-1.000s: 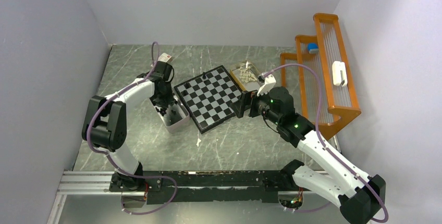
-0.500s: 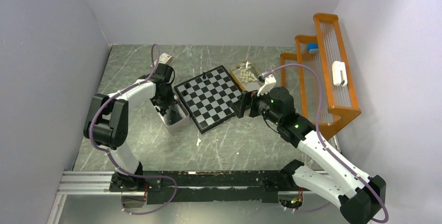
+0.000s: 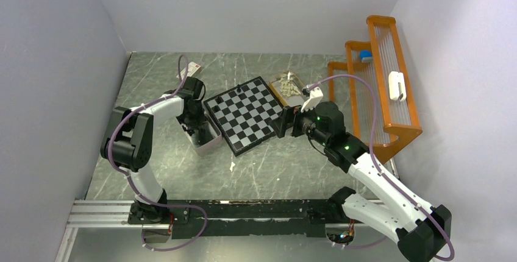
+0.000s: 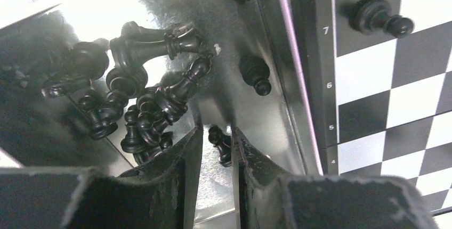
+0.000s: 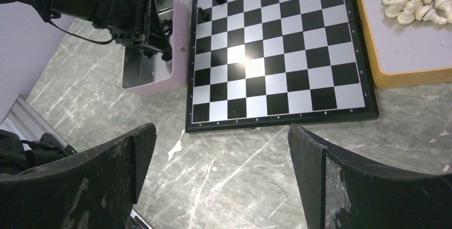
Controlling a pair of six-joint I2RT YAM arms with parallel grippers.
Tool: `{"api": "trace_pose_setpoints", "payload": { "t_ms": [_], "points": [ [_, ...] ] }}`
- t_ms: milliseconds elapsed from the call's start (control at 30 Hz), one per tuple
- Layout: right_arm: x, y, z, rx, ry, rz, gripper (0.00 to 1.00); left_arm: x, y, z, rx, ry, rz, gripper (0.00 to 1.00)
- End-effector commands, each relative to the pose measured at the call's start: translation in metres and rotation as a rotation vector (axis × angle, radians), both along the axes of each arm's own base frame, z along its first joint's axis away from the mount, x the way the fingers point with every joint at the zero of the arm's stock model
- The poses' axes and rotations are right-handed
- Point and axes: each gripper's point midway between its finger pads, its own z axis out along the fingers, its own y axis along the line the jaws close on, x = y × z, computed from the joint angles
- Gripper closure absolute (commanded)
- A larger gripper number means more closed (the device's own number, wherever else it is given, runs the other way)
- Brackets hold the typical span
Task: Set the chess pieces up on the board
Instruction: Pick up the chess piece from the storage box.
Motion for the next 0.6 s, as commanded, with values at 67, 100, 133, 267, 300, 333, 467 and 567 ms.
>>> {"api": "trace_pose_setpoints", "payload": {
  "t_ms": [67,100,133,267,300,333,467,567],
  "points": [
    [0.000,0.000,0.004,0.010,-0.021,-0.002,0.00,-0.003,-0.006,-0.013,-0.041,0.017,0.013,0.69],
    [0.000,-0.001,0.004,0.012,-0.020,-0.003,0.00,-0.003,-0.006,-0.014,-0.043,0.019,0.011,0.71],
    [0.000,0.000,0.003,0.012,-0.018,-0.001,0.00,-0.003,-0.006,-0.014,-0.044,0.020,0.010,0.73],
    [0.000,0.001,0.004,0.012,-0.018,0.001,0.00,-0.002,-0.007,-0.012,-0.049,0.016,0.007,0.79],
    [0.000,0.001,0.003,0.011,-0.016,0.000,0.00,-0.002,-0.007,-0.011,-0.048,0.017,0.005,0.80],
    [0.001,0.001,0.003,0.013,-0.017,0.000,0.00,-0.001,-0.007,-0.009,-0.044,0.013,0.003,0.80],
    [0.000,0.001,0.003,0.015,-0.015,0.004,0.00,0.003,0.001,0.001,0.000,-0.007,0.004,0.75],
    [0.000,0.000,0.004,0.017,-0.016,0.000,0.00,0.006,0.001,0.008,0.001,-0.021,0.004,0.74]
  ]
}}
